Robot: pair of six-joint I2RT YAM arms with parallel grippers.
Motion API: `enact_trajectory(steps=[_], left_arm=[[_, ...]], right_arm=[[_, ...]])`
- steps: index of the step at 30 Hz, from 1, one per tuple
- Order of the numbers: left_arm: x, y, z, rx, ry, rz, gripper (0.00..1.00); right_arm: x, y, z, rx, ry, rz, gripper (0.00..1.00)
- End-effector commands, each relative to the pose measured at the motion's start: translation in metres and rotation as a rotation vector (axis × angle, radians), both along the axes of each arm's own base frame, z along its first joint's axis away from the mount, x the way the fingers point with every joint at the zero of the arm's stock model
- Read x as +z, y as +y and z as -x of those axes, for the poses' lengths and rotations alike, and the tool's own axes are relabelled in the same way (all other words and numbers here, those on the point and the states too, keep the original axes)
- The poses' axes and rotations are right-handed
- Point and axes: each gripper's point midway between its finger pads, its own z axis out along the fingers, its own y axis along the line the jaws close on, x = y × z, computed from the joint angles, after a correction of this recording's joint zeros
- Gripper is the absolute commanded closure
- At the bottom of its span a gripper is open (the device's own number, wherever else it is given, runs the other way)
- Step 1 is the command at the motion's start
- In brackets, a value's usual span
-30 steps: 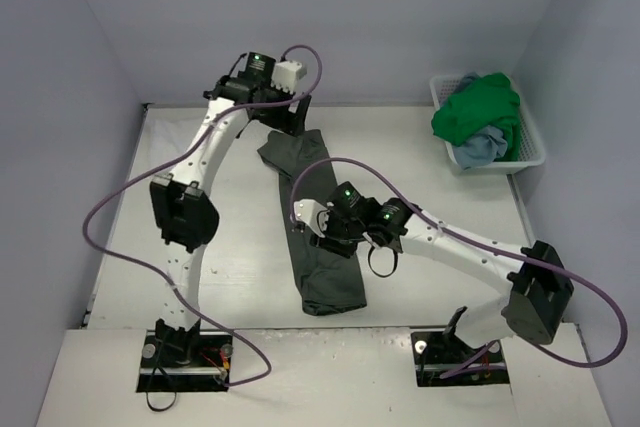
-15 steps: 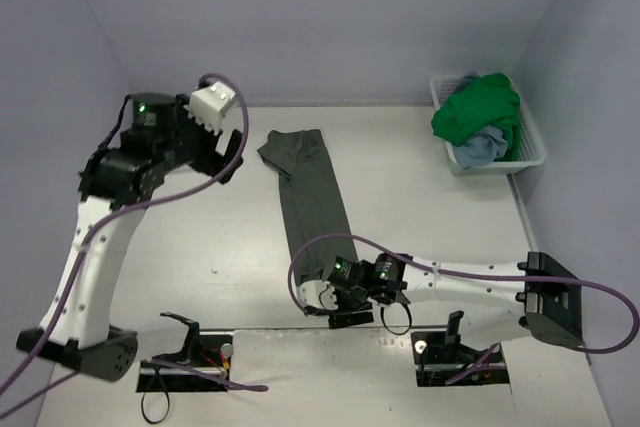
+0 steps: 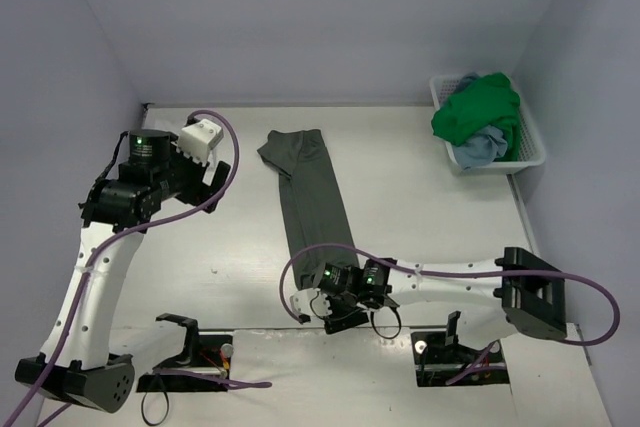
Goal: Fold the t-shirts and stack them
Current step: Grab the bottom of the folded rectangular tshirt with right arm
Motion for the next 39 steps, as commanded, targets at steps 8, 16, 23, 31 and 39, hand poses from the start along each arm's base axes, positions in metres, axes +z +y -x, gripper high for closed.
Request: enact_trajectory(steps=[8,16,23,31,39], left_arm=[[0.029,-0.003,0.001,0.000,-0.130,0.061,0.15],[0.028,0.002,0.013,0.010,-0.152,0.060,0.15],[0.027,0.004,0.021,0.011,-0.163,0.068,0.15],[0.019,0.005,0.021,0.020,-0.156,0.074,0.15],[0.014,0.009,0.021,0.038,-0.141,0.082,0.15]], right_arm=[[-0.008,0.038,0.013,0.049,0.012,-0.013,0.28],[-0.025,0.045,0.012,0.052,0.020,0.019,0.48],[-0.034,0.047,0.015,0.060,0.041,0.030,0.64],[-0.034,0.047,0.015,0.066,0.037,0.020,0.93],[0.008,0.056,0.015,0.114,0.022,-0.079,0.97]])
